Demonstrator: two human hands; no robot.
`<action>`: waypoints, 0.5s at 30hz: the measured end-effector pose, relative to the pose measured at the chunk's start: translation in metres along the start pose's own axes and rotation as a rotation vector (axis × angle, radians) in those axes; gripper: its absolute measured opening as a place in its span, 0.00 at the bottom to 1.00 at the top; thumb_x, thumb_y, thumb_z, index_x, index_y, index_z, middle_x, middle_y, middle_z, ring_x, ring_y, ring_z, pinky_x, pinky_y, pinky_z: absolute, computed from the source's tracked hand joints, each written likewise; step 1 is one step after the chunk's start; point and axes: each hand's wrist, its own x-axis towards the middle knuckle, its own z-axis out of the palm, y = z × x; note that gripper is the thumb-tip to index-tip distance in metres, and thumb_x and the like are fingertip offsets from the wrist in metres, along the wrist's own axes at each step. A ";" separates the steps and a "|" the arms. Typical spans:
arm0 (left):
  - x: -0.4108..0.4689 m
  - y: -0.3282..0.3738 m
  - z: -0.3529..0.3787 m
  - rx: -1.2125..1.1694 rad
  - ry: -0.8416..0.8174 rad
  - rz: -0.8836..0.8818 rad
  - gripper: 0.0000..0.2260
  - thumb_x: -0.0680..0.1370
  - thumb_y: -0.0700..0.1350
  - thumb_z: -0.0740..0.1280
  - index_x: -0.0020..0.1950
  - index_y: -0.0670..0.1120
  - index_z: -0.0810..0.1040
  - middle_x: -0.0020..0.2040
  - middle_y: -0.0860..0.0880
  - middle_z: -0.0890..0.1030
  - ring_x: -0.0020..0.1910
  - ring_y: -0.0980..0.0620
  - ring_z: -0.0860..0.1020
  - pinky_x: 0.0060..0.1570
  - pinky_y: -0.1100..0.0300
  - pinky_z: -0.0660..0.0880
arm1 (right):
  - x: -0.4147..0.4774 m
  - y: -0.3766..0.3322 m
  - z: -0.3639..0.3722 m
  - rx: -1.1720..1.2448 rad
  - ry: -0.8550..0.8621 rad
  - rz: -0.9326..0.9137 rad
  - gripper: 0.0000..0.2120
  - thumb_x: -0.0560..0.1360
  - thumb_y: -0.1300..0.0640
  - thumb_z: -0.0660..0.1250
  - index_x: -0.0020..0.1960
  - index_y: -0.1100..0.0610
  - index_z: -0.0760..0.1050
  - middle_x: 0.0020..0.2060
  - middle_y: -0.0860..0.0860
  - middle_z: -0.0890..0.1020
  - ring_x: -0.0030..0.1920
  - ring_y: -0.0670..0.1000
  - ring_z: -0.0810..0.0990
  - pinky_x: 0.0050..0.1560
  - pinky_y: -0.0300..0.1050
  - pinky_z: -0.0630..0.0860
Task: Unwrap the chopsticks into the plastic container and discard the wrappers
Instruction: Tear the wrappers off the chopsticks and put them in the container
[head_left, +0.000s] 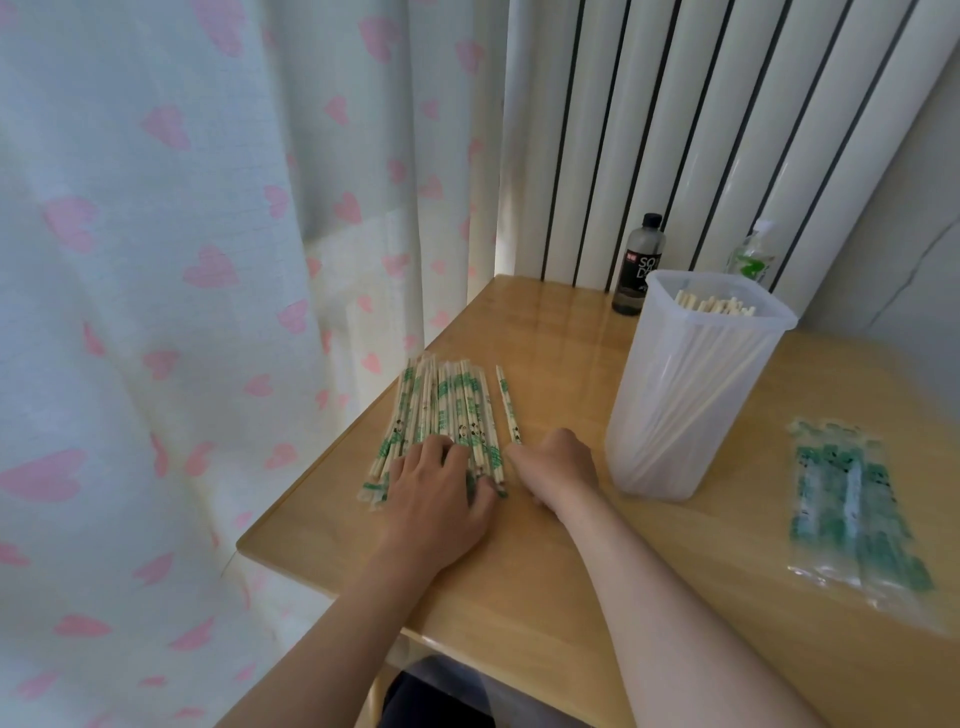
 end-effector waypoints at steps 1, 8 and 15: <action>0.000 0.000 0.000 0.003 -0.007 -0.003 0.17 0.75 0.57 0.59 0.50 0.47 0.79 0.49 0.48 0.78 0.48 0.45 0.76 0.49 0.49 0.74 | 0.000 0.002 -0.001 0.040 0.002 -0.004 0.14 0.74 0.49 0.65 0.42 0.61 0.78 0.33 0.54 0.82 0.33 0.56 0.82 0.32 0.45 0.76; 0.001 0.003 -0.006 0.004 -0.060 -0.032 0.19 0.75 0.58 0.57 0.51 0.47 0.78 0.51 0.49 0.77 0.49 0.46 0.75 0.52 0.51 0.71 | -0.003 0.014 -0.004 0.196 -0.046 -0.086 0.15 0.73 0.50 0.64 0.31 0.53 0.67 0.26 0.50 0.69 0.29 0.52 0.69 0.32 0.44 0.64; -0.001 0.004 -0.011 -0.005 -0.074 -0.034 0.19 0.75 0.58 0.57 0.53 0.46 0.78 0.52 0.48 0.77 0.49 0.47 0.74 0.52 0.52 0.70 | -0.007 0.020 -0.010 0.397 -0.063 -0.049 0.05 0.72 0.54 0.66 0.38 0.54 0.73 0.39 0.51 0.86 0.33 0.51 0.76 0.27 0.39 0.63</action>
